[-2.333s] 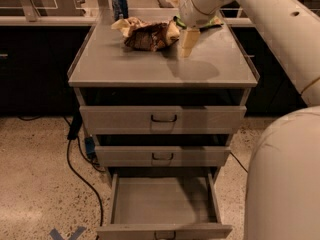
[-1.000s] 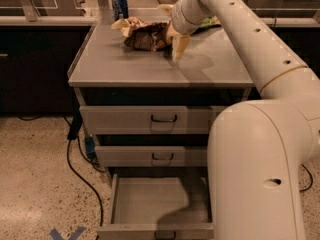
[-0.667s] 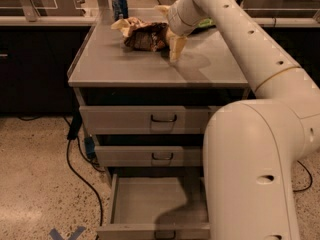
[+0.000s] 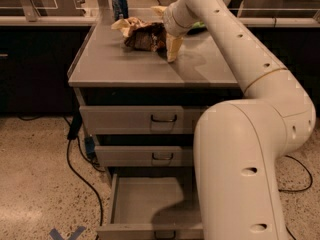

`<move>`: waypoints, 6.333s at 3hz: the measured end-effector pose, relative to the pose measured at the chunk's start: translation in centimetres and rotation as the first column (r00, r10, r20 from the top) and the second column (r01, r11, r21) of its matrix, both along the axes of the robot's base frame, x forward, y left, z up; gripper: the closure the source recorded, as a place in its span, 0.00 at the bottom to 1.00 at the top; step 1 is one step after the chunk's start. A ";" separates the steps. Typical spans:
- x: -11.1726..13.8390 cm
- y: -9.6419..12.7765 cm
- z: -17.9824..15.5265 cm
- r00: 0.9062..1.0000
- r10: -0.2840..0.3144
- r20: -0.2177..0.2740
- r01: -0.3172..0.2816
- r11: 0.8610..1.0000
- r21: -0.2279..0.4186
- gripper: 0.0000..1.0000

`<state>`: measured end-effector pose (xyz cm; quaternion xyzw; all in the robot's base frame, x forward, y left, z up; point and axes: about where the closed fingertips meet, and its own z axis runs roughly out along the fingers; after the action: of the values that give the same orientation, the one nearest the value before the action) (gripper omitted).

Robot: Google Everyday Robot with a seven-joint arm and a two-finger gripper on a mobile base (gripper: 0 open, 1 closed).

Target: Place brown chip bag into bottom drawer

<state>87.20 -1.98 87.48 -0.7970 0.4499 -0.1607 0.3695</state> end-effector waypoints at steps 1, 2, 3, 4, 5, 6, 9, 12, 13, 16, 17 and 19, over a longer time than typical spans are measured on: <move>1.8 -0.1 0.5 0.997 -0.011 0.081 0.015 0.999 -0.042 0.00; 4.1 -0.3 2.1 0.981 -0.031 0.192 0.049 0.995 -0.090 0.00; 5.4 -1.7 2.0 0.977 -0.105 0.185 0.120 0.990 -0.070 0.16; 5.2 -2.0 1.8 0.978 -0.134 0.157 0.144 0.988 -0.055 0.39; 5.2 -2.0 1.8 0.979 -0.134 0.156 0.144 0.988 -0.055 0.64; 5.3 -2.0 1.7 0.979 -0.134 0.156 0.144 0.988 -0.055 0.87; 4.8 -1.8 2.4 0.981 -0.106 0.163 0.120 0.990 -0.074 1.00; 0.8 -0.4 16.4 0.935 0.090 0.344 -0.026 0.982 -0.187 1.00; -0.6 -0.5 19.8 0.915 0.120 0.385 -0.039 0.976 -0.213 1.00; -6.3 -5.1 28.6 0.885 0.100 0.455 0.022 0.966 -0.256 1.00; -8.8 -7.1 30.8 0.881 0.074 0.467 0.059 0.963 -0.263 1.00; -16.2 -12.8 32.8 0.856 -0.023 0.517 0.181 0.949 -0.258 1.00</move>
Offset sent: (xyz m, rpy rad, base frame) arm 0.0631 -0.0094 0.0510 -0.1635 -0.3510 -0.0850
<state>71.00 -14.77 120.31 -0.7475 0.3495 -0.4498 0.3417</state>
